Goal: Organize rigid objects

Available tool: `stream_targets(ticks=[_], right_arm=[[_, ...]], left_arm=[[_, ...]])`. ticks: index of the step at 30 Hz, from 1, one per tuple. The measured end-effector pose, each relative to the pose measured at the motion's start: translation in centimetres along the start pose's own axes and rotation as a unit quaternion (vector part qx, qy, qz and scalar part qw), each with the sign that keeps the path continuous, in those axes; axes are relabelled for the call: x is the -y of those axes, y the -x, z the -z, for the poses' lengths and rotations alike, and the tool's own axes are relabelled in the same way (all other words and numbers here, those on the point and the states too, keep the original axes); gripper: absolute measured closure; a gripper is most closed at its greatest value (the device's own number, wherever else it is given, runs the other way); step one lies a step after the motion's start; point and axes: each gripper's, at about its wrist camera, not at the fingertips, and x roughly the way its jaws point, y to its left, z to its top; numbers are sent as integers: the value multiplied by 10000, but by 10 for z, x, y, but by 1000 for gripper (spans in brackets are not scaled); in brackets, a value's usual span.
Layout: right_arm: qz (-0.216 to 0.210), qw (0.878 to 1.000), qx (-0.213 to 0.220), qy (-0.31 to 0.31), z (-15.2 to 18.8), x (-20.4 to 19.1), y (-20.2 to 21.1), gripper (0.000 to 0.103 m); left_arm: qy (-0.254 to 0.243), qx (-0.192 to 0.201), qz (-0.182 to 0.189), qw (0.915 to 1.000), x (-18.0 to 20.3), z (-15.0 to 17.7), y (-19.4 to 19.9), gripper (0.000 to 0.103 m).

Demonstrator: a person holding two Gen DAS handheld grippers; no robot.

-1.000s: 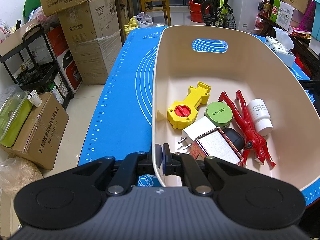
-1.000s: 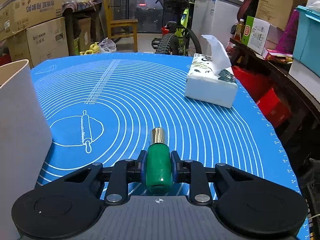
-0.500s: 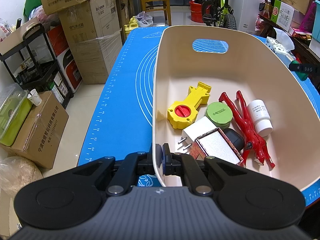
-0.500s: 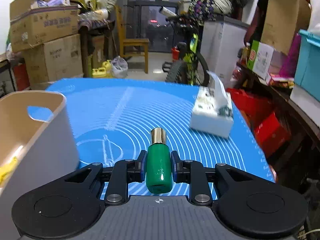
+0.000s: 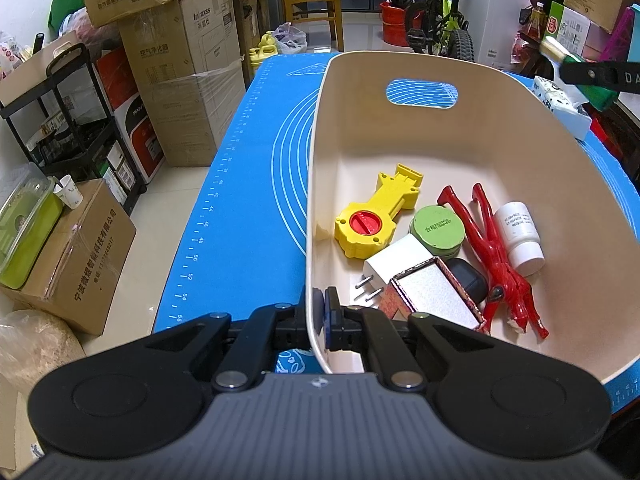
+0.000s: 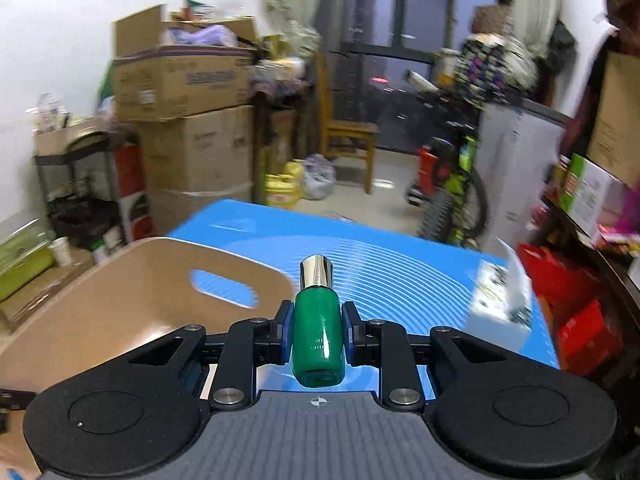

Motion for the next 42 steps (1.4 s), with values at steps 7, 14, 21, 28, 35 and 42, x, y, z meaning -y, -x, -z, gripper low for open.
stream_targets(ticks=[7, 14, 21, 28, 35, 42], right_arm=[[-495, 9978, -180, 396, -1, -50, 0, 69], [-734, 9916, -719, 781, 18, -88, -15, 69], [-753, 9815, -1342, 1141, 35, -107, -27, 69], [-818, 9787, -1577, 1031, 35, -104, -26, 56], [-961, 9852, -1281, 608, 25, -92, -5, 28], [-659, 9929, -979, 134, 22, -70, 22, 20]], left_arm=[[9, 0, 5, 10000, 0, 0, -1, 97], [7, 1, 4, 10000, 0, 0, 0, 97], [13, 1, 6, 10000, 1, 1, -1, 97], [2, 2, -13, 10000, 2, 1, -3, 97], [-95, 76, -101, 9999, 4, 1, 3, 93], [-134, 537, -258, 9981, 15, -6, 35, 25]])
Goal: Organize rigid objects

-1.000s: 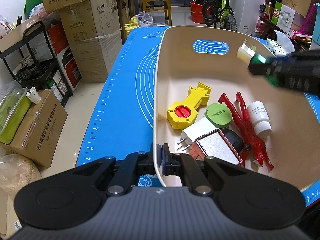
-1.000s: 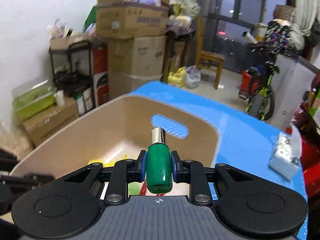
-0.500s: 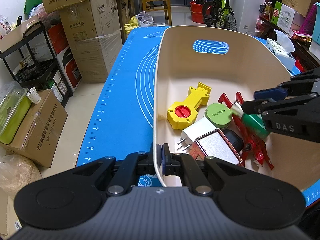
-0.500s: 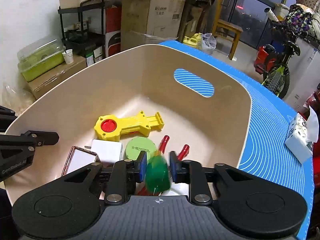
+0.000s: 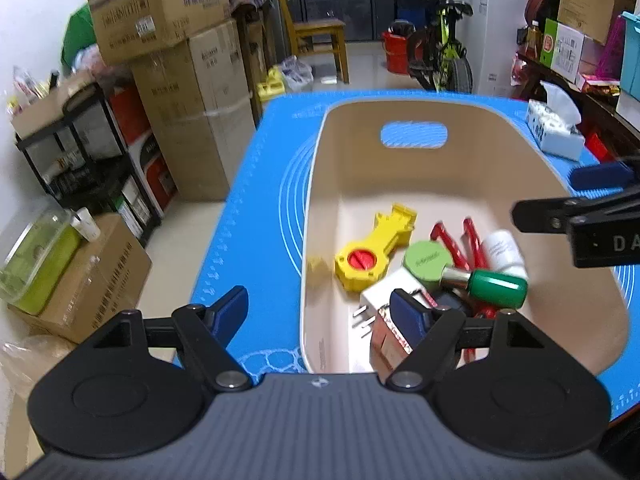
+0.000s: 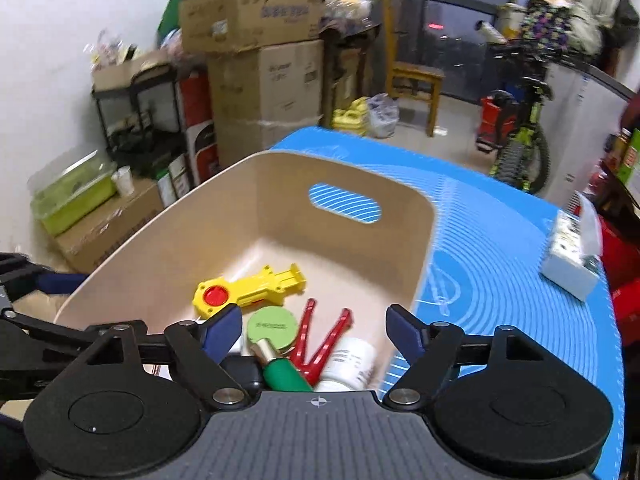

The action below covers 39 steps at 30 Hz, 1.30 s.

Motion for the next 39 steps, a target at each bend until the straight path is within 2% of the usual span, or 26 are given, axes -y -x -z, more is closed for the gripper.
stream_targets(ticks=[6, 15, 26, 34, 39], right_arm=[[218, 9987, 201, -410, 7, 27, 33, 15], [572, 9954, 476, -596, 22, 50, 97, 12], [1007, 9883, 621, -967, 66, 79, 163, 11], [1212, 9861, 678, -910, 107, 85, 192, 11], [1187, 9866, 663, -899, 131, 88, 202, 11]], left_arm=[[127, 199, -140, 9996, 7, -10, 29, 21], [237, 532, -161, 9982, 36, -20, 77, 18], [253, 705, -141, 9971, 72, -7, 117, 18], [446, 858, -102, 9953, 96, 8, 136, 18], [434, 803, -52, 9958, 109, 23, 138, 18]])
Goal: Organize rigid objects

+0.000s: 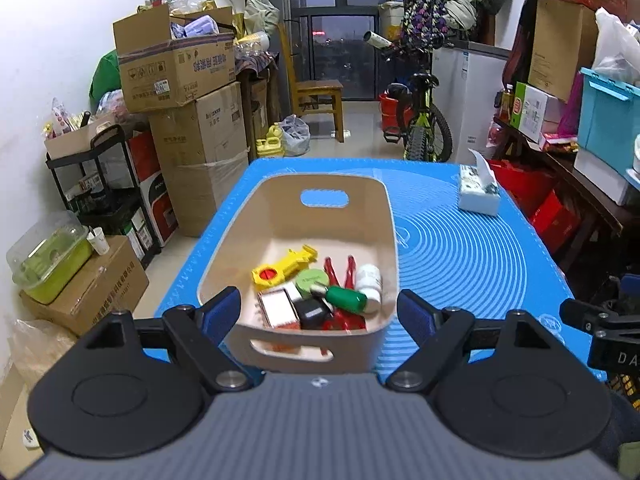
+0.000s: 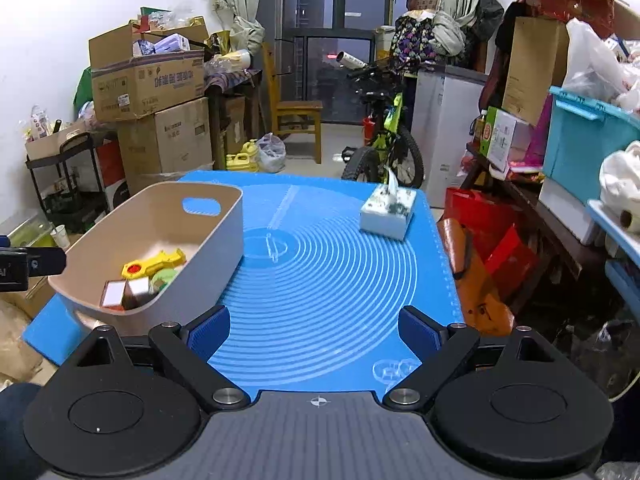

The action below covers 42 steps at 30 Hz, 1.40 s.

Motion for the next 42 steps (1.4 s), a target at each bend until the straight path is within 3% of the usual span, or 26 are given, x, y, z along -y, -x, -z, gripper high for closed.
stream_targets(ticks=[18, 42], right_arm=[[-146, 9997, 110, 156, 41, -4, 16, 11], [-131, 9999, 14, -35, 50, 2, 10, 11]], left_arm=[[-127, 23, 119, 9998, 20, 43, -1, 18], [-74, 10, 281, 9996, 27, 51, -2, 18]])
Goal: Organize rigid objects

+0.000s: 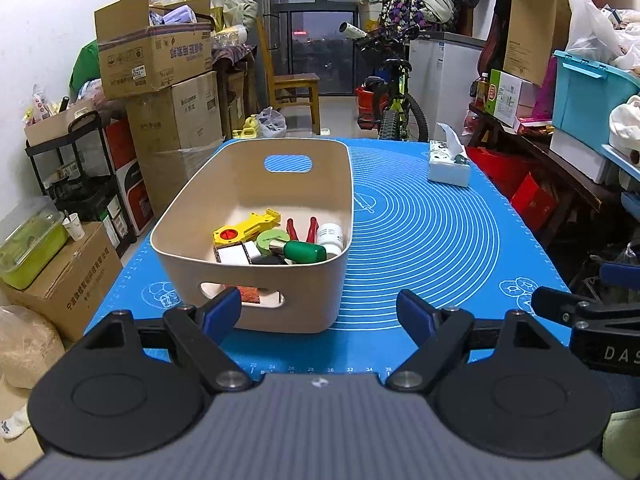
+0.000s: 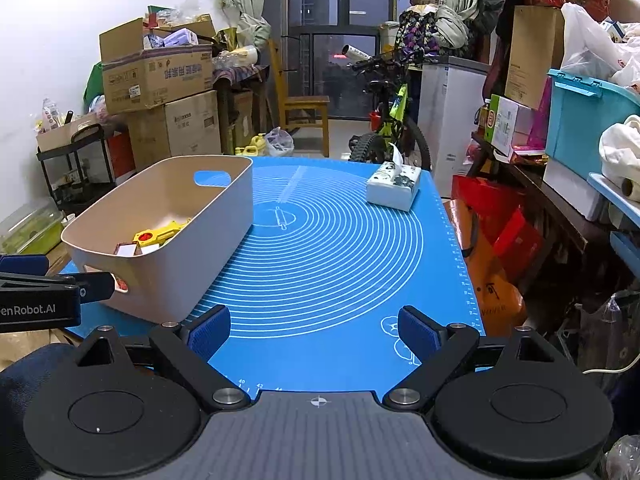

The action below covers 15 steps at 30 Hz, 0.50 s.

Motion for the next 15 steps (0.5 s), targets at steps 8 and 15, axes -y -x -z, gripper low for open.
stream_targets(ticks=[8, 15], right_arm=[[-5, 10000, 2, 1, 0, 1, 0, 11], [-1, 10000, -2, 6, -1, 0, 0, 11]], left_arm=[[4, 1, -5, 10000, 2, 0, 0, 18], [9, -2, 3, 10000, 1, -1, 0, 18]])
